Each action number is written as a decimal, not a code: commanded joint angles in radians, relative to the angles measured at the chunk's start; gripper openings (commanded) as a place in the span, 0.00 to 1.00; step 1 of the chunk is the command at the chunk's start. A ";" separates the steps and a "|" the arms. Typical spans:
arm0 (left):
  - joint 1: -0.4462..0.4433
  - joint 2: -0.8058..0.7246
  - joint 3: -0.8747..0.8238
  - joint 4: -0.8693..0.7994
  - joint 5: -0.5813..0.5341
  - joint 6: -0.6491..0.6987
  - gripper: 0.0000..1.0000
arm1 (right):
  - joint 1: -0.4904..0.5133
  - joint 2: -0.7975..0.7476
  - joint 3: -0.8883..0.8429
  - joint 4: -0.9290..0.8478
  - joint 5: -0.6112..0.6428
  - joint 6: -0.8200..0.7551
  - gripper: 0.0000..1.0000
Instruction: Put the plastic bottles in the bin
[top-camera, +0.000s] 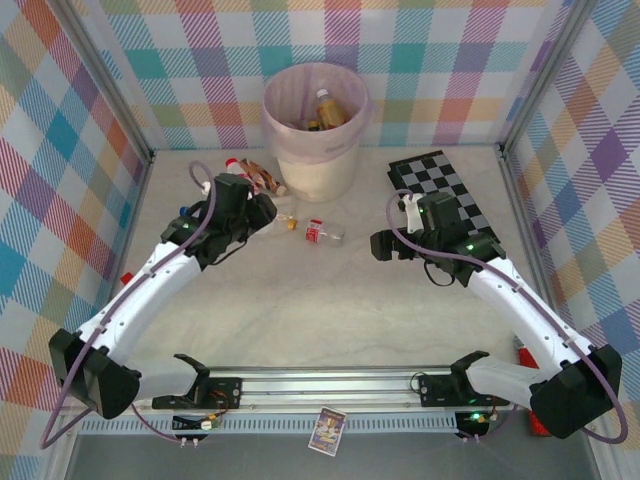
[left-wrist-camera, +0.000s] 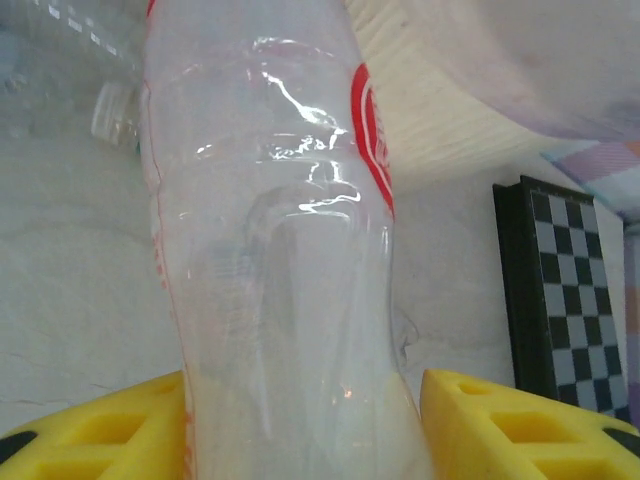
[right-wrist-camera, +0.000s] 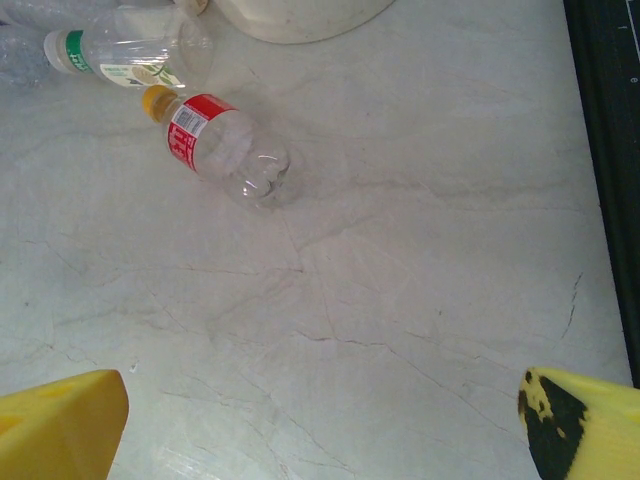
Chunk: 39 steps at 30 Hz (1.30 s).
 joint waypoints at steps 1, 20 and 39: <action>0.021 0.002 0.081 -0.141 0.032 0.146 0.56 | -0.007 -0.006 -0.003 -0.004 -0.007 0.009 1.00; 0.096 0.358 0.701 -0.197 0.238 0.410 0.48 | -0.005 -0.067 -0.128 -0.008 -0.043 0.032 0.99; 0.194 0.836 1.235 -0.012 0.312 0.281 0.45 | -0.003 0.018 -0.229 0.107 -0.132 0.076 0.99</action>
